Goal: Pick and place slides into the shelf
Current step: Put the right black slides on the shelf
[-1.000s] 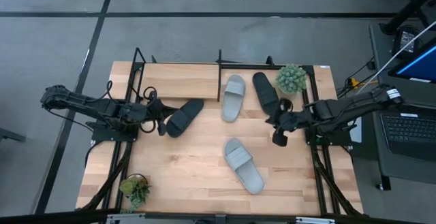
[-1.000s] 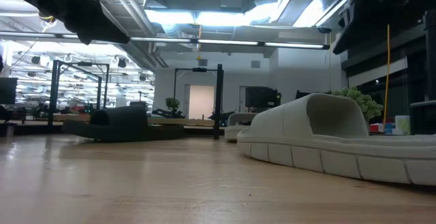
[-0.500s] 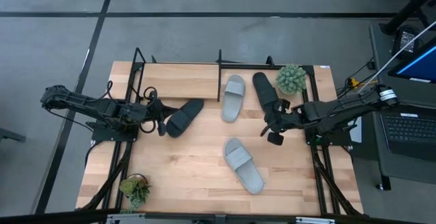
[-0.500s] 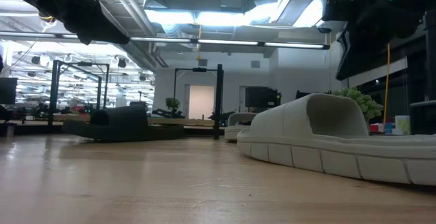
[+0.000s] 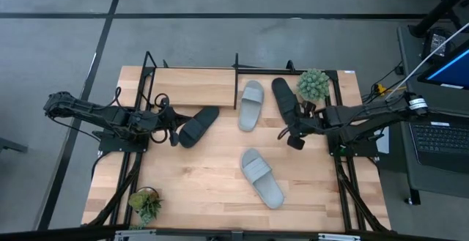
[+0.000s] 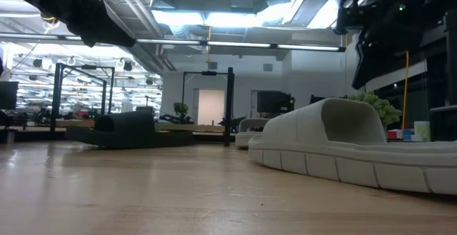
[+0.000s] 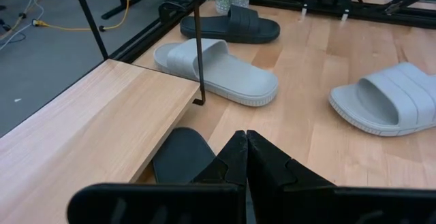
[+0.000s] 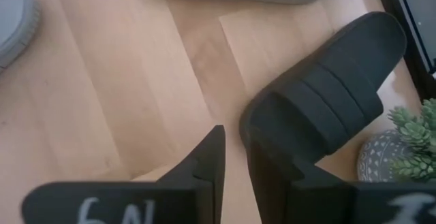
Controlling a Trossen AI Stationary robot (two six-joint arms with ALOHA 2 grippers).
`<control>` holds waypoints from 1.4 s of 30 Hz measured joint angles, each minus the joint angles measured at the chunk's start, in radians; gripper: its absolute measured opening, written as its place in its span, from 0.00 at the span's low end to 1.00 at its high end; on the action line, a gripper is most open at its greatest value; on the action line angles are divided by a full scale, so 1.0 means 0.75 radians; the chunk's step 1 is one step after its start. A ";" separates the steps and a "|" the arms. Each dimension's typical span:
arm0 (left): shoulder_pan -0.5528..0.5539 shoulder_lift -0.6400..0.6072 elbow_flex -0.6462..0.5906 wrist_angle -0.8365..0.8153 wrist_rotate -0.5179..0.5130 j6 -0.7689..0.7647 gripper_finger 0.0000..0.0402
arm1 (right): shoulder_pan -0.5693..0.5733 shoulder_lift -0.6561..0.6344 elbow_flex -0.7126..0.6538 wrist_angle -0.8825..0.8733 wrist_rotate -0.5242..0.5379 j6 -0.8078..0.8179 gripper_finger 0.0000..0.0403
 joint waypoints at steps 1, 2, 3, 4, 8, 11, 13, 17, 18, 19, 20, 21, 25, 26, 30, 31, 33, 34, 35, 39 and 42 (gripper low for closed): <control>0.000 0.000 0.000 0.000 0.000 0.000 0.00 | -0.001 0.004 0.000 0.000 0.001 -0.021 0.16; 0.000 0.000 0.000 0.000 0.000 0.000 0.00 | -0.001 0.007 0.000 -0.001 0.001 -0.041 0.16; 0.000 0.000 0.000 0.000 0.000 0.000 0.00 | -0.001 0.013 -0.001 -0.001 0.001 -0.052 0.16; 0.000 0.000 0.000 0.000 0.000 0.000 0.00 | -0.001 0.021 -0.001 0.000 0.001 -0.054 0.16; 0.000 0.000 0.000 -0.001 0.000 0.002 0.00 | -0.001 0.051 -0.001 -0.004 -0.001 -0.057 0.16; 0.000 0.000 0.000 -0.003 0.000 0.003 0.00 | -0.001 0.072 -0.001 -0.005 -0.001 -0.057 0.16; 0.000 0.000 0.000 -0.004 0.000 0.003 0.00 | -0.001 0.084 -0.001 -0.004 -0.001 -0.057 0.16; 0.000 0.000 0.000 -0.013 0.000 0.002 0.00 | -0.001 0.091 -0.001 -0.005 -0.003 -0.054 0.16; -0.001 0.000 0.000 -0.012 0.000 0.002 0.00 | -0.001 0.091 -0.001 -0.004 -0.003 -0.054 0.16; 0.000 0.000 0.000 -0.012 0.000 0.002 0.00 | -0.001 0.091 -0.001 -0.003 -0.003 -0.054 0.16; 0.000 0.000 0.000 -0.013 0.000 0.002 0.00 | -0.001 0.091 -0.001 -0.003 -0.003 -0.053 0.16; 0.000 0.000 -0.001 -0.012 0.000 0.002 0.00 | -0.001 0.091 -0.001 -0.003 -0.003 -0.052 0.16; 0.000 0.000 -0.001 -0.012 0.000 0.002 0.00 | -0.001 0.091 -0.001 -0.003 -0.003 -0.023 0.17; 0.000 0.000 -0.001 -0.012 0.000 0.001 0.00 | -0.001 0.091 -0.001 -0.003 -0.003 -0.016 0.18; 0.000 0.000 -0.001 -0.012 0.000 0.001 0.00 | -0.001 0.091 -0.001 -0.003 -0.003 -0.017 0.28; -0.001 0.000 -0.001 -0.012 0.000 0.001 0.00 | -0.001 0.091 -0.001 -0.003 -0.003 -0.017 0.31; -0.001 0.000 -0.001 -0.012 0.000 0.001 0.00 | -0.001 0.091 -0.001 -0.004 -0.002 -0.023 0.38; 0.000 0.000 -0.001 -0.012 0.000 0.001 0.00 | -0.001 0.091 -0.001 -0.006 -0.003 -0.024 0.41; 0.000 0.000 -0.001 -0.012 0.000 0.001 0.00 | -0.001 0.091 -0.001 -0.008 -0.003 -0.024 0.44; 0.000 0.000 -0.001 -0.012 0.000 0.001 0.00 | -0.001 0.091 -0.001 -0.014 -0.002 -0.065 0.54; 0.000 0.000 -0.001 -0.012 0.000 0.001 0.00 | -0.004 0.091 -0.001 -0.020 -0.002 -0.103 0.58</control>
